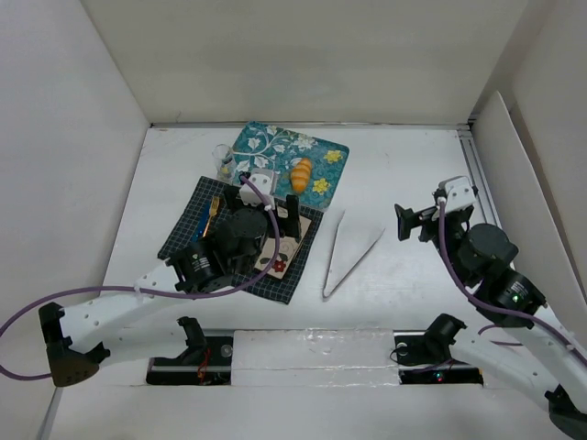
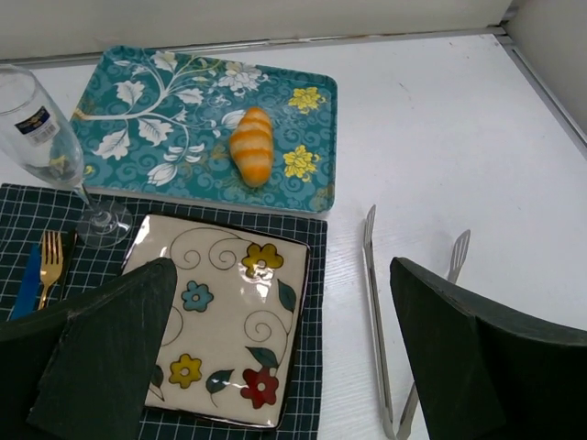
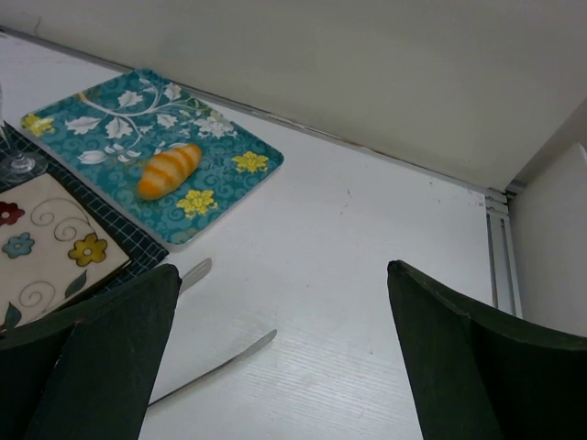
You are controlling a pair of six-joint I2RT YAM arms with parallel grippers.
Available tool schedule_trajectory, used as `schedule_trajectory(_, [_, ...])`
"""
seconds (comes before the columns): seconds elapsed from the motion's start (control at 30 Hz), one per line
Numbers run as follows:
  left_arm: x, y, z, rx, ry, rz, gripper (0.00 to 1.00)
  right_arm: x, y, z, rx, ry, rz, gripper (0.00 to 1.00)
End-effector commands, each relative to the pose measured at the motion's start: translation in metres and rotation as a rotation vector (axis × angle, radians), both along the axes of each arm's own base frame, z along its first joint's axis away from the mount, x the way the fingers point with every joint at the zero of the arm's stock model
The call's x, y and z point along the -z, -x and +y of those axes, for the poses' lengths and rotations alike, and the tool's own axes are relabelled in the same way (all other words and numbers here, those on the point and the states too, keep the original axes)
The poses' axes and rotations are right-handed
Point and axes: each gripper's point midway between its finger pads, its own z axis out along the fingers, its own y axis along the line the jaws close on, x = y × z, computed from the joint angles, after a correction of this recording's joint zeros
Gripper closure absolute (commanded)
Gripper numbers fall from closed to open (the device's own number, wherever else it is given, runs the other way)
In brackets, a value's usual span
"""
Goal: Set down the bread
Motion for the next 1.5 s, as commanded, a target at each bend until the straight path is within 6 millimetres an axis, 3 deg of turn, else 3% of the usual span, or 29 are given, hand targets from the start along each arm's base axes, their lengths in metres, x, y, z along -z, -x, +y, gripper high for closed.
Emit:
schedule_trajectory(0.0, [-0.003,0.002,-0.016,0.068,0.023,-0.016,0.01,-0.014,0.003,-0.007,0.016,-0.047,-0.044,0.0])
schedule_trajectory(0.13, [0.009,0.003,-0.034,0.129,0.021,0.007,0.01,-0.013,0.01,-0.019,0.052,-0.079,-0.056,0.0])
schedule_trajectory(0.23, [0.03,0.001,-0.058,0.189,0.011,0.038,0.01,-0.013,0.015,-0.032,0.094,-0.106,-0.069,0.0])
schedule_trajectory(0.43, [0.08,-0.006,-0.122,0.294,0.002,0.122,0.01,-0.009,0.024,-0.056,0.188,-0.144,-0.054,0.0])
schedule_trajectory(0.47, [0.095,-0.013,-0.134,0.29,-0.04,0.151,0.01,-0.01,0.026,-0.06,0.197,-0.15,-0.061,0.0])
schedule_trajectory(0.53, [0.109,-0.007,-0.15,0.285,-0.092,0.165,0.01,-0.008,0.028,-0.064,0.213,-0.153,-0.063,0.0])
schedule_trajectory(0.57, [0.129,-0.004,-0.165,0.295,-0.132,0.2,0.01,-0.007,0.031,-0.074,0.249,-0.162,-0.067,0.0])
schedule_trajectory(0.67, [0.145,0.004,-0.179,0.35,-0.139,0.232,0.01,-0.008,0.034,-0.079,0.263,-0.169,-0.073,0.0])
schedule_trajectory(0.97, [0.192,0.016,-0.192,0.382,-0.223,0.326,0.01,-0.01,0.037,-0.08,0.246,-0.177,-0.09,0.0])
schedule_trajectory(1.47, [0.237,0.011,-0.182,0.344,-0.289,0.392,0.01,-0.01,0.038,-0.08,0.244,-0.184,-0.095,0.0])
